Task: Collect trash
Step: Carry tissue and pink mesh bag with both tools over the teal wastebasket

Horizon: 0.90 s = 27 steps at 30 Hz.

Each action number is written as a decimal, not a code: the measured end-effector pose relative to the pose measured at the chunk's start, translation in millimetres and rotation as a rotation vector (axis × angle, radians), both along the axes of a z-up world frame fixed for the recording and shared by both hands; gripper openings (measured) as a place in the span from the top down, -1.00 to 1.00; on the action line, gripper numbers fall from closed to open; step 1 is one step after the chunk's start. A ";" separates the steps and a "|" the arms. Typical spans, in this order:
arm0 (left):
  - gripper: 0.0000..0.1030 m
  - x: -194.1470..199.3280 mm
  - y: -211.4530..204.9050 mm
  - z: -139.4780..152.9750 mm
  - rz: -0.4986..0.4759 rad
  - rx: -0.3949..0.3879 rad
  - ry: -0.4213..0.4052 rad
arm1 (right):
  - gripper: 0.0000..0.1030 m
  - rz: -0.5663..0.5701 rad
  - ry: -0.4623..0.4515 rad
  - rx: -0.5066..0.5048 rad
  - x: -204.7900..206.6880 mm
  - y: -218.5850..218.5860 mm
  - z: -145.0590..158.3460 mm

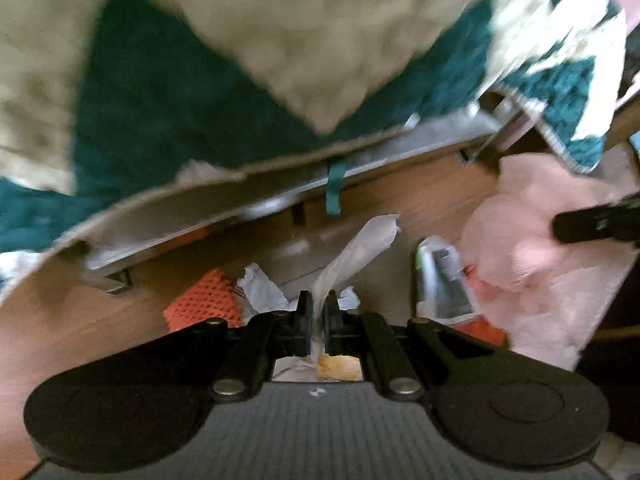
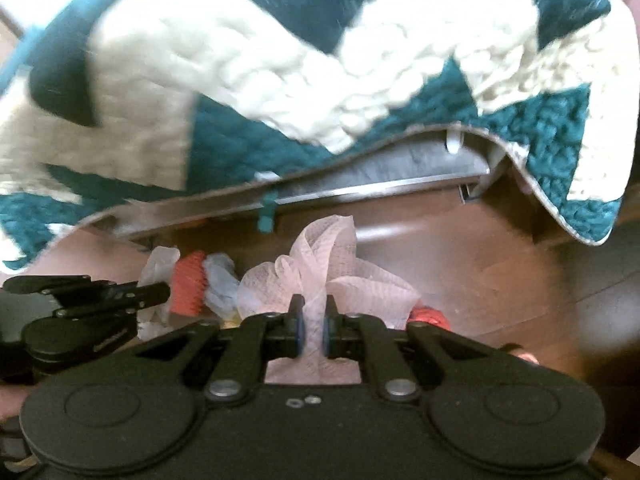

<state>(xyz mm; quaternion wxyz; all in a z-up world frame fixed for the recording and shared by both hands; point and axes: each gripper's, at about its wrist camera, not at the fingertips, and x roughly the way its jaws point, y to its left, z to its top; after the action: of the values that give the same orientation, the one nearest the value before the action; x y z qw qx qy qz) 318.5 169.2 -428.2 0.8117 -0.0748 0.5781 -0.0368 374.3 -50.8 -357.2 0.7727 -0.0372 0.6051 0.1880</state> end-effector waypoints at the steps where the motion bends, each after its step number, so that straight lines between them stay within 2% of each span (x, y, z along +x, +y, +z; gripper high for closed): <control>1: 0.91 -4.2 1.6 14.1 0.014 -0.007 -0.012 | 0.85 0.006 -0.018 0.023 -5.4 -1.8 13.4; 6: 0.90 -27.8 -0.2 90.3 0.091 -0.058 -0.085 | 0.86 0.039 -0.085 0.099 -33.6 -25.8 82.8; 13: 0.90 -58.3 -27.7 204.2 0.108 -0.080 -0.221 | 0.86 0.120 -0.310 0.139 -71.3 -76.4 213.5; 20: 0.90 -77.9 -76.9 306.1 0.052 -0.098 -0.376 | 0.86 0.123 -0.514 0.150 -105.5 -135.4 329.4; 27: 0.90 -82.0 -144.6 398.5 -0.066 -0.101 -0.517 | 0.87 0.059 -0.674 0.166 -120.8 -198.1 416.0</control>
<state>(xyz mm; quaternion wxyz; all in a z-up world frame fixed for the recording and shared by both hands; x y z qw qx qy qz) 236.5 24.6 -29.7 0.9260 -0.0845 0.3511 -0.1098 253.5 -248.8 58.8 0.9236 -0.0518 0.2974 0.2362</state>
